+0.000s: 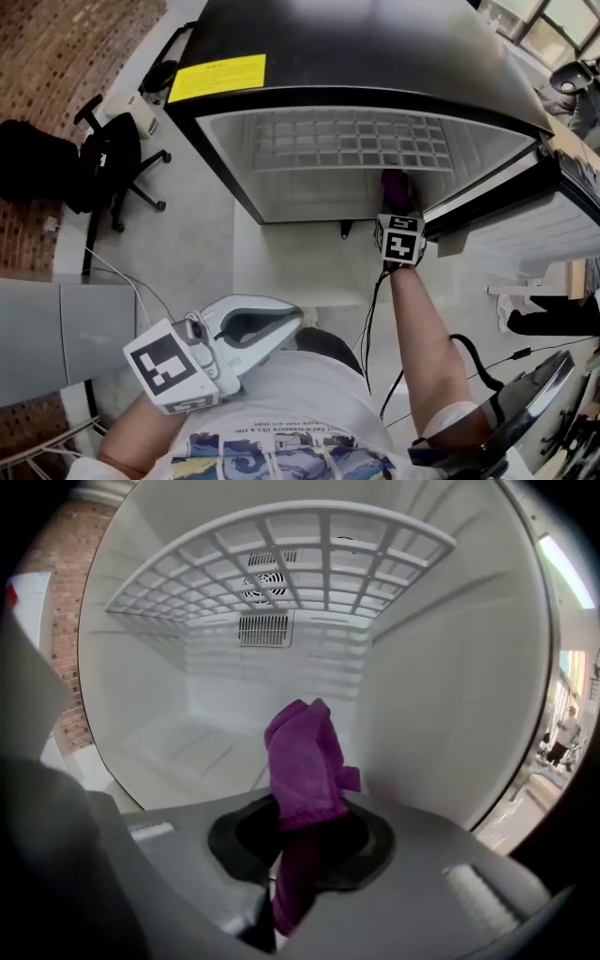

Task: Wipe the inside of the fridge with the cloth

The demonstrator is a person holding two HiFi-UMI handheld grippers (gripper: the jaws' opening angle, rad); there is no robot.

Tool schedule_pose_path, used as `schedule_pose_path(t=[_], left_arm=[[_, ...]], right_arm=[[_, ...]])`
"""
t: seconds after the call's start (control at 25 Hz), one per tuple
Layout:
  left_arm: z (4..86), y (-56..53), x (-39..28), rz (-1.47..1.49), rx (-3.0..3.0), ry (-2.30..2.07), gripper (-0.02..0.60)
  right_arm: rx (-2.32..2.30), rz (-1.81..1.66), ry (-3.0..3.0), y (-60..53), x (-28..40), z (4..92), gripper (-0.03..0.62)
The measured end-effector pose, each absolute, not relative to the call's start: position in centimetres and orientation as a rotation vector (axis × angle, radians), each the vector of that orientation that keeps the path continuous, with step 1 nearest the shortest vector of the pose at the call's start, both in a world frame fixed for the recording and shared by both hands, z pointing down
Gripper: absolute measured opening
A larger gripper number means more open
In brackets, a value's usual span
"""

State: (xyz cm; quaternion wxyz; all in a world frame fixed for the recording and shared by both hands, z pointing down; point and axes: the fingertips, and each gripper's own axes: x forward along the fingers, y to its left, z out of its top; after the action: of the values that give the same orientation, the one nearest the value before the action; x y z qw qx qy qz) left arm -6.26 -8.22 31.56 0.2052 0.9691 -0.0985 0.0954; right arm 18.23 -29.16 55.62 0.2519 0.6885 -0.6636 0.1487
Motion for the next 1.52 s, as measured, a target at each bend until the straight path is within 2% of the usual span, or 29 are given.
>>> schedule_pose_path(t=[0.52,1.52], left_arm=[[31.6,-8.9,-7.4,0.234,2.681,-0.351,0.008],[31.3,-7.2,-14.3,0.195,2.642,-0.598,0.008]], right_arm=[[1.800,0.476,-1.920,-28.8,13.0,56.5,0.052],[1.584,0.643,-2.248,-29.4,-3.4,56.8,0.052]])
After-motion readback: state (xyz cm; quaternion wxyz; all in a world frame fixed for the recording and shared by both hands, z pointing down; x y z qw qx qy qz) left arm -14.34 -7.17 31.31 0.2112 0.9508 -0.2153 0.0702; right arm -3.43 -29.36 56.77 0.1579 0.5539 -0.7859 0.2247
